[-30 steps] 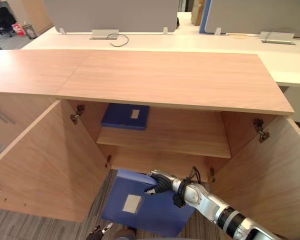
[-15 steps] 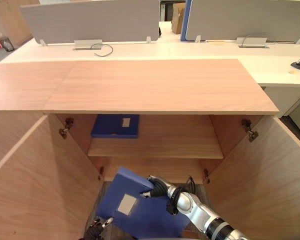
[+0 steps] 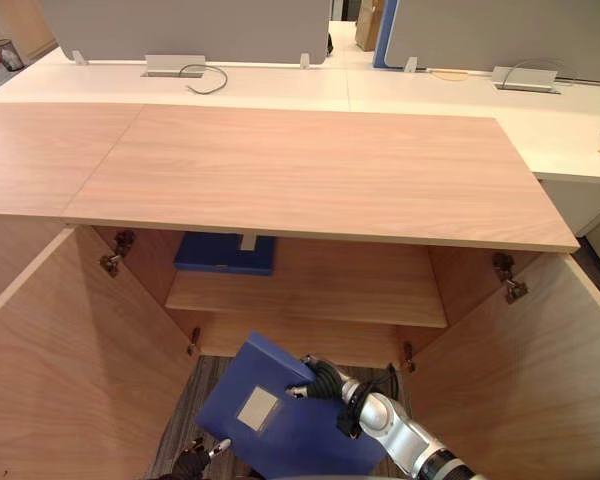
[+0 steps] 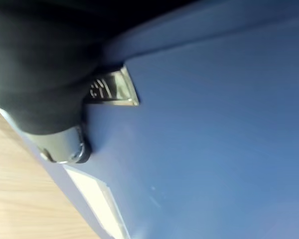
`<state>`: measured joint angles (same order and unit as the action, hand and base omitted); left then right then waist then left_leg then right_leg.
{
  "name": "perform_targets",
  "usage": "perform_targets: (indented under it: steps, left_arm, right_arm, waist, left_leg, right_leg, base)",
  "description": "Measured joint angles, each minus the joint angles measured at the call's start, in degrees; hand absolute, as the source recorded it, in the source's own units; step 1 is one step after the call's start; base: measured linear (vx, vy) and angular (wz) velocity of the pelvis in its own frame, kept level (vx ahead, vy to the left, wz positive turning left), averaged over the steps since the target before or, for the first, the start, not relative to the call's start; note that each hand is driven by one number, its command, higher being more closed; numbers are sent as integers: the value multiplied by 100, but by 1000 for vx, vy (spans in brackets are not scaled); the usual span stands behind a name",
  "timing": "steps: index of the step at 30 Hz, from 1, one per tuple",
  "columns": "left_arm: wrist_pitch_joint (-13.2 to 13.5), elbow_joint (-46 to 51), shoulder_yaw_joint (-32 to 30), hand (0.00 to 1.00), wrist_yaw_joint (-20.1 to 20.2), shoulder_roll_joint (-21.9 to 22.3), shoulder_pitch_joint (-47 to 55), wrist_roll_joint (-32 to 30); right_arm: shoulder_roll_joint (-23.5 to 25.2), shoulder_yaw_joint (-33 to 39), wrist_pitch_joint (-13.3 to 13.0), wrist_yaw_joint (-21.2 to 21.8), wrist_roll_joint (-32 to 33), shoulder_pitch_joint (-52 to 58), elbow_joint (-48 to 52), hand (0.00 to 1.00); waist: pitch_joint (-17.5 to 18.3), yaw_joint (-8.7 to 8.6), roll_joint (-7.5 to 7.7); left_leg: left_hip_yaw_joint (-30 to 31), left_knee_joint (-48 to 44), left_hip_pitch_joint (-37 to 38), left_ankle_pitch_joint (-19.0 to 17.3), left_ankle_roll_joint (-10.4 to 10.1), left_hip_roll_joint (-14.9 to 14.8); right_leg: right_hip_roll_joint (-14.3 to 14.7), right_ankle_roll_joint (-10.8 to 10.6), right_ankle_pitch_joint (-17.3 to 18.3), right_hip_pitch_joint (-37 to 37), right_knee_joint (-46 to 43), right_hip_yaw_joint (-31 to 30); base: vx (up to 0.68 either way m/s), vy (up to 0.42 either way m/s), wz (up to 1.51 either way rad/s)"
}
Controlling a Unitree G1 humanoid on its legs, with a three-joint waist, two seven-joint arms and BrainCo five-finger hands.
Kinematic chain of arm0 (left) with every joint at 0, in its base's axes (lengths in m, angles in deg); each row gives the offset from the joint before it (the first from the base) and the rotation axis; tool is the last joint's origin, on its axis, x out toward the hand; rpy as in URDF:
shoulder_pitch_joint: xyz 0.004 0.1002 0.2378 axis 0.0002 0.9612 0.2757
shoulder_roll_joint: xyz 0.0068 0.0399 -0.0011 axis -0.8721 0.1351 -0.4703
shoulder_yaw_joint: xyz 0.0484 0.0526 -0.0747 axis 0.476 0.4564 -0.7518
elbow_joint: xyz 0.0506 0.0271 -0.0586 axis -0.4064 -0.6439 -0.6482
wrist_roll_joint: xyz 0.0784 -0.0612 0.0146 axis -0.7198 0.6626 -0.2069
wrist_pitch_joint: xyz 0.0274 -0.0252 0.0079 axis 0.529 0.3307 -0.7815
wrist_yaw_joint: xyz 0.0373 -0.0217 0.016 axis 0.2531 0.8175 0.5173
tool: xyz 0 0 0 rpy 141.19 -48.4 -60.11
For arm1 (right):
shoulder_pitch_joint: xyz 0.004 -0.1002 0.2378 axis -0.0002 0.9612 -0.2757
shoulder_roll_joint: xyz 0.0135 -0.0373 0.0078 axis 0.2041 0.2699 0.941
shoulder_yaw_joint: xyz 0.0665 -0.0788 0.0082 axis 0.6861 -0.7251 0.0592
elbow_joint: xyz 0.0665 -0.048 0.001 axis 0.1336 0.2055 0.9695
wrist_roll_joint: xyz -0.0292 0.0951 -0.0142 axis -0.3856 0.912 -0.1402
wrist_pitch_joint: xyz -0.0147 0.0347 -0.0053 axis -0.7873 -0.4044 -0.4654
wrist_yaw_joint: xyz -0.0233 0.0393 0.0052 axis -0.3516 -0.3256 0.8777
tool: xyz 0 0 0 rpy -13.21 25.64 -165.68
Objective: Walk over to the cabinet, pick up the folder, carry it to the office cabinet, place the folder inside the office cabinet, then close the office cabinet door
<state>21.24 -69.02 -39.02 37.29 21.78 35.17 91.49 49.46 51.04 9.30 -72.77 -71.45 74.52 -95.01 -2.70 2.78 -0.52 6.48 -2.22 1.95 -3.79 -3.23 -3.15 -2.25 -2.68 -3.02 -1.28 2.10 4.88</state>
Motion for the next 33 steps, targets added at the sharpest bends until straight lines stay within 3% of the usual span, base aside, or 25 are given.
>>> perform_targets:
  steps: [3, 5, 6, 8, 9, 10, 12, 14, 19, 25, 26, 27, 29, 32, 33]
  left_arm:
    - [3, 1, 39, 0, 0, -13, -18, -16]
    - [-8, 0, 31, 0, 1, -14, -66, 32]
    - [-19, 13, -43, 0, 1, 26, -131, 142]
    - [-24, 73, -69, 0, 0, 60, -153, 233]
    - [-53, 139, -193, 0, -15, 124, -225, 369]
    - [-64, 168, -257, 0, -25, 187, -247, 399]
    - [-70, 248, -439, 0, -92, 401, -257, 503]
    - [-81, 313, -606, 0, -125, 463, -303, 654]
    - [-136, 345, -1205, 0, -169, 651, -420, 1535]
    - [-124, 212, -1916, 0, -284, 800, -709, 1961]
    - [-105, 219, -2083, 0, -328, 838, -908, 2005]
    - [-104, 218, -2144, 0, -340, 862, -980, 2019]
    - [-104, 223, -2325, 0, -389, 993, -1122, 2040]
    - [-104, 235, -2507, 0, -424, 1042, -1211, 2045]
    - [-107, 243, -2635, 0, -480, 1066, -1286, 2050]
  right_arm:
    - [182, 457, 97, 0, 586, -10, -473, 100]
    - [373, 925, 218, -137, 1335, -94, -909, 100]
    - [447, 1356, 346, -352, 2111, -297, -1202, 100]
    - [434, 1588, 373, -501, 2543, -452, -1260, 100]
    - [451, 1897, 371, -681, 3623, -652, -1259, 100]
    - [508, 2093, 358, -731, 4120, -723, -1257, 100]
    - [867, 2852, 165, -908, 5726, -991, -1251, 100]
    - [1100, 3283, -71, -1006, 6853, -1214, -1249, 100]
    - [1326, 4494, -558, -1221, 9085, -1702, -1321, 100]
    - [1346, 5745, -1259, -1381, 10258, -2295, -1290, 100]
    - [1359, 5970, -1507, -1429, 10391, -2605, -1172, 100]
    - [1359, 6053, -1571, -1445, 10418, -2738, -1120, 100]
    - [1328, 6138, -1812, -1581, 10541, -3221, -896, 100]
    - [1300, 6118, -1899, -1772, 10540, -3634, -744, 100]
    - [1268, 6117, -1975, -1897, 10529, -3898, -631, 100]
  waist:
    - [20, 15, 27]
    - [-3, 53, 41]
    - [-66, 106, 36]
    - [-98, 111, 42]
    - [-219, 119, 31]
    - [-262, 123, 25]
    - [-322, 138, 21]
    - [-417, 170, 16]
    - [-515, 346, -3]
    - [-674, 449, -34]
    - [-909, 457, -49]
    - [-994, 464, -78]
    - [-1214, 537, -299]
    - [-1406, 569, -358]
    - [-1472, 570, -343]
  left_leg:
    - [51, -1, -65, -1, 6, 71]
    - [81, -9, -152, 20, 36, 96]
    - [72, -21, -245, 51, 71, 109]
    - [72, -52, -355, 74, 87, 138]
    - [67, -101, -435, 102, 84, 167]
    - [63, -121, -455, 107, 84, 176]
    - [38, -128, -520, 143, 68, 172]
    - [6, -126, -519, 155, 50, 143]
    - [-96, -108, -745, 212, -8, 80]
    - [-321, -431, -1191, 222, -91, 96]
    - [-446, -1011, -1546, 104, -199, 99]
    - [-482, -1303, -1729, 22, -181, 82]
    - [-625, -2409, -2406, -459, -114, -164]
    - [-625, -3061, -2907, -826, -39, -330]
    - [-617, -3569, -3340, -1075, -32, -366]
  right_leg:
    - [-51, -37, -60, 47, 143, 93]
    - [-79, -46, -97, -5, 175, 124]
    - [-113, -63, -144, -97, 168, 124]
    - [-140, -67, -184, -199, 166, 124]
    - [-175, -66, -208, -254, 144, 125]
    - [-186, -66, -211, -272, 127, 125]
    - [-209, -65, -211, -375, 46, 121]
    - [-206, -55, -203, -394, -2, 119]
    - [-185, -25, -181, -658, -146, 128]
    - [-239, 4, -49, -1109, -508, 128]
    - [-271, 36, 86, -1351, -888, 128]
    - [-262, 63, 142, -1463, -1056, 130]
    - [-78, 157, 385, -1958, -1718, 119]
    - [35, 221, 669, -2565, -2518, 93]
    - [25, 240, 929, -3091, -3195, 78]
  base:
    - [32, 46, 14]
    - [-9, 30, 11]
    - [0, 0, 0]
    - [-68, 34, 2]
    - [-82, 36, 3]
    - [-73, 30, 2]
    - [-55, 26, -1]
    - [-39, 8, -3]
    - [-15, -35, 1]
    - [35, -8, 7]
    - [-8, -2, 16]
    - [-67, -35, 5]
    - [-125, -73, -21]
    - [-138, -54, -15]
    - [-237, -70, -6]
